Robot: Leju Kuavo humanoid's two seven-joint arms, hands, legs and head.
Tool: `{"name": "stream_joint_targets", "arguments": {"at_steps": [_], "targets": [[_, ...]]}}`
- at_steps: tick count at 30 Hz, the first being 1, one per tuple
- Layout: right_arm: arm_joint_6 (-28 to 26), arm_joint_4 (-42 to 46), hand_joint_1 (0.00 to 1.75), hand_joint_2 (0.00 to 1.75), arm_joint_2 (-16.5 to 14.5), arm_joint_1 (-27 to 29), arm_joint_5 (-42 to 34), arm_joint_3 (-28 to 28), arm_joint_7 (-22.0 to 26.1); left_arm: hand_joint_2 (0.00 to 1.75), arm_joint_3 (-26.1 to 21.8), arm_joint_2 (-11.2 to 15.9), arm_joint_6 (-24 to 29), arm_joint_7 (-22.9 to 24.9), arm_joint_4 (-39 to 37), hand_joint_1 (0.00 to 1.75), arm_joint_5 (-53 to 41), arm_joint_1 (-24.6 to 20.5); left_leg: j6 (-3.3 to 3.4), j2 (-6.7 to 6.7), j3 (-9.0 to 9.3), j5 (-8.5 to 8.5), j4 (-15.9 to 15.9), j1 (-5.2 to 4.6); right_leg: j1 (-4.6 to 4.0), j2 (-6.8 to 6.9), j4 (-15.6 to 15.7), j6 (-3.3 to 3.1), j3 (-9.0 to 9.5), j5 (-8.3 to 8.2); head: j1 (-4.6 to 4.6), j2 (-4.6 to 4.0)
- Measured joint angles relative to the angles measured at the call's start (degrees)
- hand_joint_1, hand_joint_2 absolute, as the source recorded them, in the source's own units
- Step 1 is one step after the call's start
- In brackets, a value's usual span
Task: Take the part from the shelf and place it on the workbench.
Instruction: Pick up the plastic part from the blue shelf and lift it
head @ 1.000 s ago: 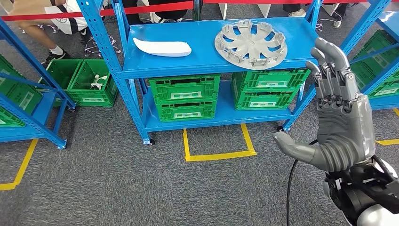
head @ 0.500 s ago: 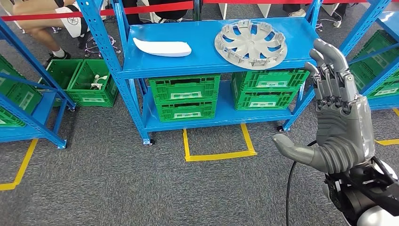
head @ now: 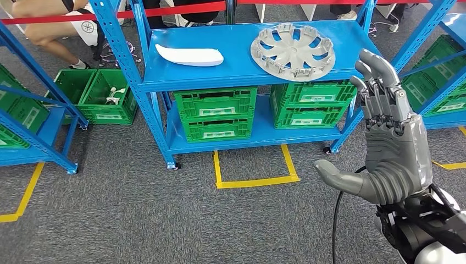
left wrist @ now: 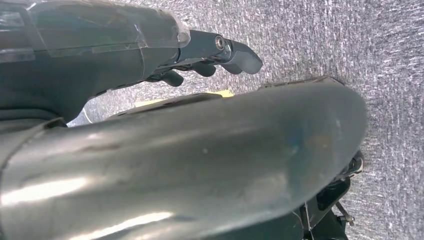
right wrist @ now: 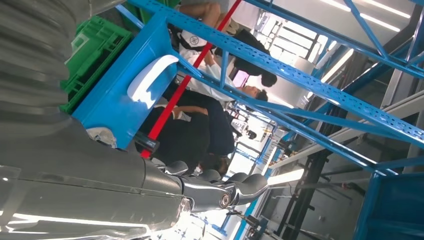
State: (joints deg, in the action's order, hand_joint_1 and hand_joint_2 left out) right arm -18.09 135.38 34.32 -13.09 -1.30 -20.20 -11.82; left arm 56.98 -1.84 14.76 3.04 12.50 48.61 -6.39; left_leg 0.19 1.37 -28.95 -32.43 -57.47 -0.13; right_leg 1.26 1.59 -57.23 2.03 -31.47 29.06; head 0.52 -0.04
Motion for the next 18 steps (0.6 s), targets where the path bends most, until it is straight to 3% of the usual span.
{"name": "stream_joint_targets", "arguments": {"at_steps": [10, 15, 17, 18], "targets": [[0.0, 0.0, 0.0, 1.75, 0.0, 0.0, 0.1, 0.0, 0.0, 0.0, 0.0, 0.0, -0.2, -0.3, 0.0, 0.0, 0.0, 0.0, 0.03, 0.0, -0.02, -0.03, -0.1, -0.05, 0.03, 0.0, 0.1, 0.04, 0.01, -0.04, 0.0, 0.0], [0.0, 0.1, 0.0, 1.75, 0.0, 0.0, 0.1, 0.0, 0.0, 0.0, 0.0, 0.1, -0.2, -0.3, 0.0, 0.0, 0.0, 0.0, 0.92, -0.1, 0.22, 0.32, 0.4, -0.11, 0.19, 0.03, 0.6, 0.82, 0.29, -0.27, -0.47, 0.0], [0.0, 0.1, 0.0, 1.75, 0.1, -0.1, 0.1, 0.0, 0.1, 0.0, 0.0, 0.1, -0.2, -0.4, 0.0, 0.0, 0.0, 0.0, 1.4, -0.06, 1.05, 1.07, 1.9, 0.33, 0.16, -0.48, -1.5, 1.05, -0.48, 1.13, -0.28, 0.0], [0.0, 0.1, 0.0, 1.75, 0.1, 0.0, 0.1, 0.0, 0.1, 0.0, 0.0, 0.0, -0.2, -0.5, 0.0, 0.0, 0.0, -0.1, 1.54, -0.07, 1.4, 1.31, 2.4, 0.53, 0.25, -0.8, -4.4, 1.16, -1.83, 2.58, -0.02, 0.0]]}}
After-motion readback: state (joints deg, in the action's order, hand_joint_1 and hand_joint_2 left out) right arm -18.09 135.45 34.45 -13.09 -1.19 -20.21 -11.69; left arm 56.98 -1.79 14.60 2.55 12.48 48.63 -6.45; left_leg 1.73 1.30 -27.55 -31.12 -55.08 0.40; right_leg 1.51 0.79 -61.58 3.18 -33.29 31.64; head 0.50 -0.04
